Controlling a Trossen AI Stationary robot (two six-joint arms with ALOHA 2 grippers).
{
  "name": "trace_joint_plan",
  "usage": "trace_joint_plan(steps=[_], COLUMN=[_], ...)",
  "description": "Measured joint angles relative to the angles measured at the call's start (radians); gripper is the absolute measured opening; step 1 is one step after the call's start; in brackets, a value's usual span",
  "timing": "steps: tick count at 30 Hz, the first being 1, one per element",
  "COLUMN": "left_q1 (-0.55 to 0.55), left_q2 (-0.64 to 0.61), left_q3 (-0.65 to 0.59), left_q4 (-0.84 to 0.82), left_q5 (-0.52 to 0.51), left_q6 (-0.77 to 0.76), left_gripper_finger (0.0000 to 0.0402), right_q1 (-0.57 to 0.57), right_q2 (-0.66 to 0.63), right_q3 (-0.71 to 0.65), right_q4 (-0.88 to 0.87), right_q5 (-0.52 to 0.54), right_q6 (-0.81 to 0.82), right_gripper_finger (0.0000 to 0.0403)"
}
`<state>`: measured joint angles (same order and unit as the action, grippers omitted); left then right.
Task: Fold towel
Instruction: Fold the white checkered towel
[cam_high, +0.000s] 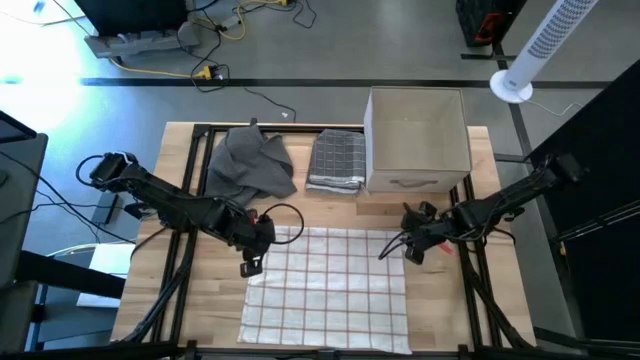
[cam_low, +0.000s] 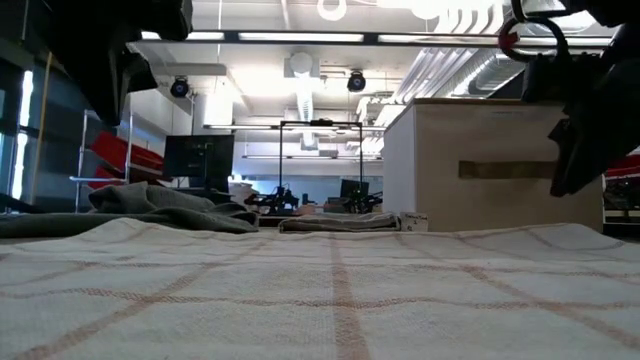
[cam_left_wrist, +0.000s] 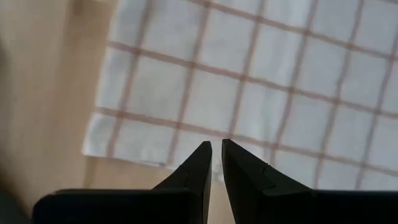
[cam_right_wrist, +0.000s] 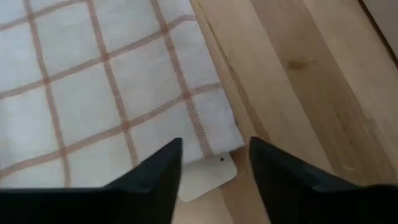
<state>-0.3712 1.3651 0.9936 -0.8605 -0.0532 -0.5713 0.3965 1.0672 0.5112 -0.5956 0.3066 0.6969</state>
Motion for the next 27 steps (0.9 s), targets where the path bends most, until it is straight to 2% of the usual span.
trace_joint_plan(steps=[3, 6, 12, 17, 27], left_q1=[0.001, 0.001, 0.006, 0.005, 0.006], left_q2=[0.0, 0.0, 0.0, 0.0, 0.0], left_q3=[0.0, 0.0, 0.0, 0.0, 0.0], left_q4=[0.004, 0.015, 0.031, 0.031, 0.045], left_q5=[0.001, 0.0, -0.002, -0.002, -0.045], left_q6=[0.0, 0.0, 0.0, -0.001, -0.003], left_gripper_finger=[0.003, 0.003, 0.003, 0.003, 0.003], right_q1=[-0.03, -0.076, -0.144, -0.159, -0.159], right_q2=[0.0, 0.0, 0.001, 0.02, 0.193], right_q3=[-0.036, -0.087, -0.121, -0.121, -0.119], right_q4=[0.051, 0.122, 0.199, 0.265, 0.32], right_q5=[-0.004, -0.035, -0.03, -0.1, -0.096], right_q6=[-0.048, -0.074, -0.139, -0.214, -0.245], right_gripper_finger=[0.0218, 0.0228, 0.0219, 0.0216, 0.0212])
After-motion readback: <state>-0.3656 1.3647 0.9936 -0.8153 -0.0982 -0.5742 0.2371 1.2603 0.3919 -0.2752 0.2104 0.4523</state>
